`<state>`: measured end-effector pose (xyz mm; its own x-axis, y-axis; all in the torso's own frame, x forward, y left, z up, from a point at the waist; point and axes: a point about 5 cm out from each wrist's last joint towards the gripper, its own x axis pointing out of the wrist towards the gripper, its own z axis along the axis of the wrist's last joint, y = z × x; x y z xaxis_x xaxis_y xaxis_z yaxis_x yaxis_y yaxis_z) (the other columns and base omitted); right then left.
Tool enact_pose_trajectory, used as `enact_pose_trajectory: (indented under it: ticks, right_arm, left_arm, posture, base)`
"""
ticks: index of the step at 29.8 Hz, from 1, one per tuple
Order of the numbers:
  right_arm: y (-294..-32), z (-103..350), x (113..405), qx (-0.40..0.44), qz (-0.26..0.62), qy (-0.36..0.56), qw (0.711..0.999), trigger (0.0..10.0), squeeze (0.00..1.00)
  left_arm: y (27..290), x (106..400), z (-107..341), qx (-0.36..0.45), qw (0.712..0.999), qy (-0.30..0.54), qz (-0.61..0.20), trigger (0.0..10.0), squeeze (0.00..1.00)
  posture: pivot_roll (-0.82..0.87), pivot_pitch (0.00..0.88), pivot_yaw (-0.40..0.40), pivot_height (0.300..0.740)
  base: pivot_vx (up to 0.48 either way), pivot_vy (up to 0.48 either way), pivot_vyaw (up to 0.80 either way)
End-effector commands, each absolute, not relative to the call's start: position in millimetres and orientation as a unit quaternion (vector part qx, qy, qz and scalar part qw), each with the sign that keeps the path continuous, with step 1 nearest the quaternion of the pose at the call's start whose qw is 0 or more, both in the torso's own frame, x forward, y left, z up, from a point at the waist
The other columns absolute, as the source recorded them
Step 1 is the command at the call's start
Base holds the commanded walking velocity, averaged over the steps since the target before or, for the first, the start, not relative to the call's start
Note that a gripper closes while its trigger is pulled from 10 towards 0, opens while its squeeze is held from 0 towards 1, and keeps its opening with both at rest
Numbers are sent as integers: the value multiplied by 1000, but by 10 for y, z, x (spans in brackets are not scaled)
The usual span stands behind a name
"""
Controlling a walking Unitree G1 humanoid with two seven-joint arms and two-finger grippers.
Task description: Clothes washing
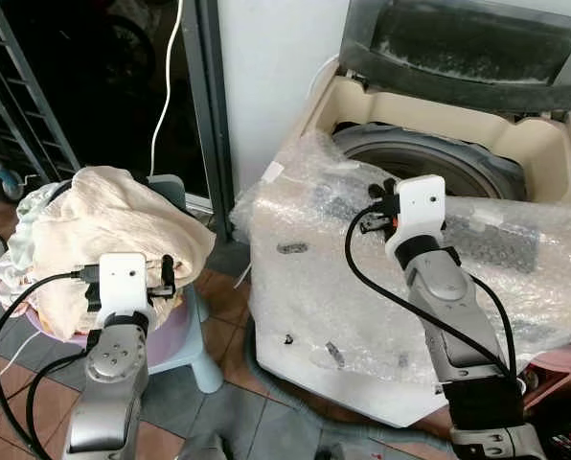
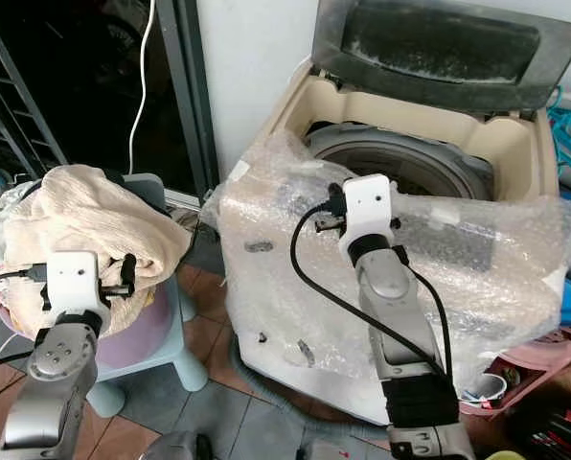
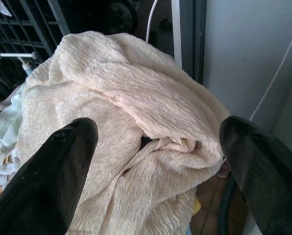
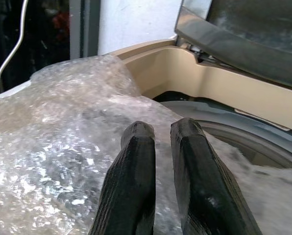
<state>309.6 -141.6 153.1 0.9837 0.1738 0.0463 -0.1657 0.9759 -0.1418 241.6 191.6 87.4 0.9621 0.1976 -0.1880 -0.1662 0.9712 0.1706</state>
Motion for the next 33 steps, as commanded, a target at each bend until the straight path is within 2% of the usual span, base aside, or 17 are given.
enact_pose_trajectory:
  ticks: [1,2,3,5,10,13,16,17,20,21,24,28,30,33]
  right_arm:
    - [-1391,1494,3061,-54,124,-12,991,10000,0]
    - [-1412,1490,3022,-7,126,-12,992,10000,0]
    - [-1426,1501,3011,3,121,-17,993,10000,0]
    - [-1442,1519,2965,-4,112,-32,993,10000,0]
    - [-1429,1290,2960,-22,94,7,995,10000,0]
    - [-1460,1168,2965,-45,65,24,997,10000,0]
    - [-1494,1296,3089,-46,47,14,998,10000,0]
    - [-1489,1306,3096,-47,61,-1,997,10000,0]
    - [-1527,1134,3078,-35,63,42,996,10000,0]
    - [-1536,1183,3044,-16,66,36,997,10000,0]
    - [-1512,1283,3016,-86,90,-10,992,10000,0]
    - [-1513,1322,3064,-64,75,-17,995,10000,0]
    - [-1428,1552,3104,-78,83,-69,991,10000,0]
    - [-1382,1617,3107,-83,88,-84,989,10000,0]
  left_arm:
    - [1871,2419,909,79,988,93,91,10000,0]
    - [1827,2428,934,77,989,88,87,10000,0]
    - [1815,2429,943,77,990,85,85,10000,0]
    - [1794,2405,950,81,990,81,82,10000,0]
    - [1783,2393,768,87,988,106,77,10000,0]
    - [1770,2477,746,82,988,111,74,10000,0]
    - [1734,2734,1019,75,992,81,67,10000,0]
    - [1736,2763,974,65,991,93,75,10000,0]
    - [1825,2740,876,71,988,94,97,10000,0]
    - [1864,2702,884,63,988,93,110,10000,0]
    - [1871,2664,898,78,987,83,111,10000,0]
    - [1874,2634,870,69,986,93,122,10000,0]
    - [1845,2633,964,78,988,73,111,10000,0]
    - [1831,2630,965,77,988,71,110,10000,0]
  posture:
    - [14,0,14,740]
    - [19,0,12,740]
    - [20,0,12,740]
    - [20,0,11,740]
    - [14,0,10,740]
    - [20,0,4,740]
    - [32,0,9,740]
    - [22,0,10,740]
    - [23,0,-33,740]
    - [25,0,-33,740]
    - [30,0,-35,740]
    - [25,0,-29,740]
    - [17,0,-34,740]
    - [13,0,-31,740]
  base:
    - [0,0,0]
    - [0,0,0]
    - [0,0,0]
    - [0,0,0]
    - [0,0,0]
    - [0,0,0]
    - [0,0,0]
    - [0,0,0]
    - [0,0,0]
    - [0,0,0]
    - [0,174,0]
    - [0,295,0]
    - [0,137,800]
    - [0,0,800]
